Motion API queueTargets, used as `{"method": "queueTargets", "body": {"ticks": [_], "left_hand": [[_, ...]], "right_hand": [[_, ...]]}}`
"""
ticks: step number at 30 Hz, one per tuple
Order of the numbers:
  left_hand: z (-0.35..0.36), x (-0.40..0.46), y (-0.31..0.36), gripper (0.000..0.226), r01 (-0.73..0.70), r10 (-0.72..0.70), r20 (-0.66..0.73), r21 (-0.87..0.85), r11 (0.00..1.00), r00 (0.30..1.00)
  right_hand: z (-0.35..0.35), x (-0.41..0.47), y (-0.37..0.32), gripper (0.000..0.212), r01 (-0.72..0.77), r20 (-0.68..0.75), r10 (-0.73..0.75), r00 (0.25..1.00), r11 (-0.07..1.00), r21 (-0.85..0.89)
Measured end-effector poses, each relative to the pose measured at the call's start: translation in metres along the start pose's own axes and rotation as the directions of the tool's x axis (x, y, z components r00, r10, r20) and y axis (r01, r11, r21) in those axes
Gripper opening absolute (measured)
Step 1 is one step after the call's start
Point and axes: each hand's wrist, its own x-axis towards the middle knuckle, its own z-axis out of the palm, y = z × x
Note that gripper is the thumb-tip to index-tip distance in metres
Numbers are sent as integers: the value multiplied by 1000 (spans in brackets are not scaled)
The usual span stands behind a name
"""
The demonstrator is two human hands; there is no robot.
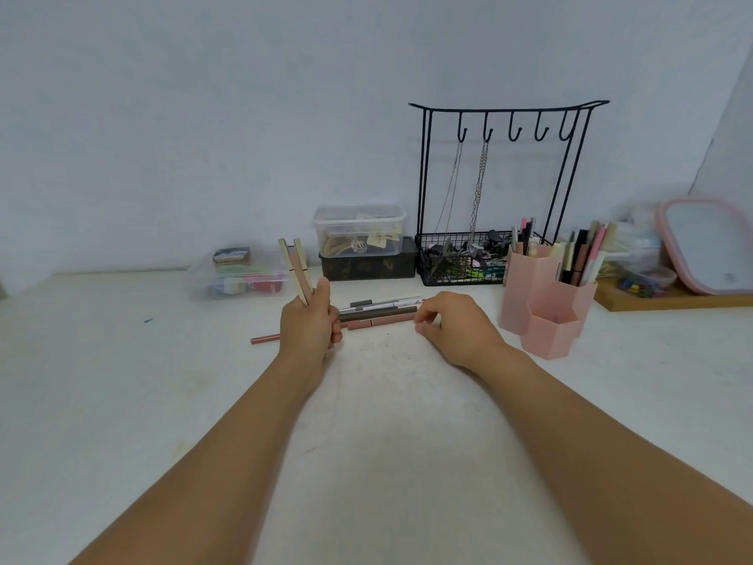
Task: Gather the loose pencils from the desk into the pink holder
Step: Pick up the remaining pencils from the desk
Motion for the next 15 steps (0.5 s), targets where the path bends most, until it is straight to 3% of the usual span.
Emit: {"method": "queueTargets", "body": {"ticks": [5, 9, 15], "left_hand": [[-3, -1, -3, 26, -89, 86, 44, 58, 994, 995], [-4, -5, -4, 26, -135, 129, 62, 102, 986, 990], [-1, -8, -1, 39, -93, 89, 40, 131, 987, 995]], "right_hand": [[1, 0, 1, 24, -4, 8, 4, 1000, 998, -60], [4, 3, 2, 19, -11, 14, 12, 1000, 996, -85], [2, 5, 2, 9, -4, 7, 4, 1000, 999, 53]]}}
